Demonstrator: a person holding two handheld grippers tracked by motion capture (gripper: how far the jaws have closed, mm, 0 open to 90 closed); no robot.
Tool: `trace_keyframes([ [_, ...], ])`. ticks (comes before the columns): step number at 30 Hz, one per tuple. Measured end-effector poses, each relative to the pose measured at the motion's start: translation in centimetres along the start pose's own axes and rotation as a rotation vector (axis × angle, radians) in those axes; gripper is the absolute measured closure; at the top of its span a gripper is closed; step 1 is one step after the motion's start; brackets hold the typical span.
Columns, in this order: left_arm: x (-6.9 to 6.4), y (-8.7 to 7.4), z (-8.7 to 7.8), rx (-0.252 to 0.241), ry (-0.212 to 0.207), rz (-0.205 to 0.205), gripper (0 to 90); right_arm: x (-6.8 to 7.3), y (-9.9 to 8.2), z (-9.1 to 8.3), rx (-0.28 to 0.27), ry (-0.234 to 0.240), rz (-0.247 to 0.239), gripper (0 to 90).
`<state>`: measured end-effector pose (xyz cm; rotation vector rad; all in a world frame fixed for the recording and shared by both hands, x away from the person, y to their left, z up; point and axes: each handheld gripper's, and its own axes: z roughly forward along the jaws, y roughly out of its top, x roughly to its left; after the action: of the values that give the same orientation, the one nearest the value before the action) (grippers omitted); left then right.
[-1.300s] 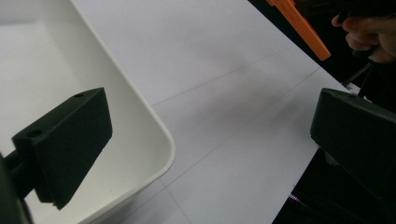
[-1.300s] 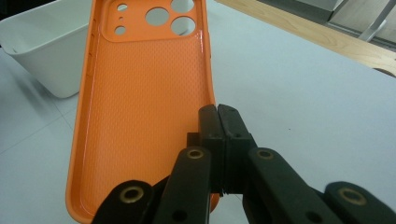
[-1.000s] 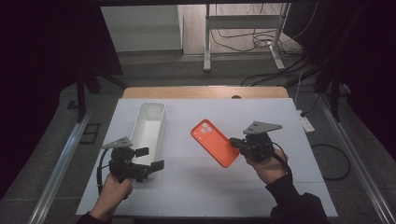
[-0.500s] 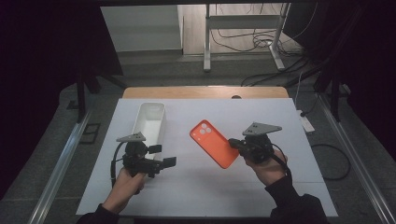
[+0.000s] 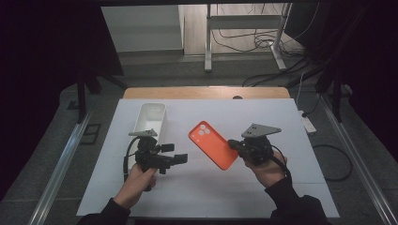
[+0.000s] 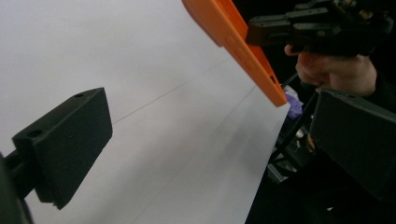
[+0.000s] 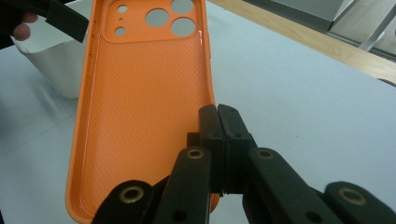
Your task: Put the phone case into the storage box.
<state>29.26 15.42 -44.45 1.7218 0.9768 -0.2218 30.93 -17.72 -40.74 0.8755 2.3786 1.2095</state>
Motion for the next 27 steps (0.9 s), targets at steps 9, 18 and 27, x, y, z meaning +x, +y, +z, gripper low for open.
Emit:
trace_keyframes([
  [9,0.0,0.6,1.1,-0.007,-0.044,-0.041,0.0,0.3,0.1,0.1,-0.004,0.005,-0.004,89.0],
  [18,-0.2,1.1,2.4,-0.005,-0.072,-0.054,0.0,0.4,0.1,0.2,-0.009,0.007,-0.005,89.0],
  [27,-0.4,1.6,3.6,0.014,-0.087,-0.056,0.0,0.6,0.2,0.2,-0.013,0.005,-0.007,89.0],
])
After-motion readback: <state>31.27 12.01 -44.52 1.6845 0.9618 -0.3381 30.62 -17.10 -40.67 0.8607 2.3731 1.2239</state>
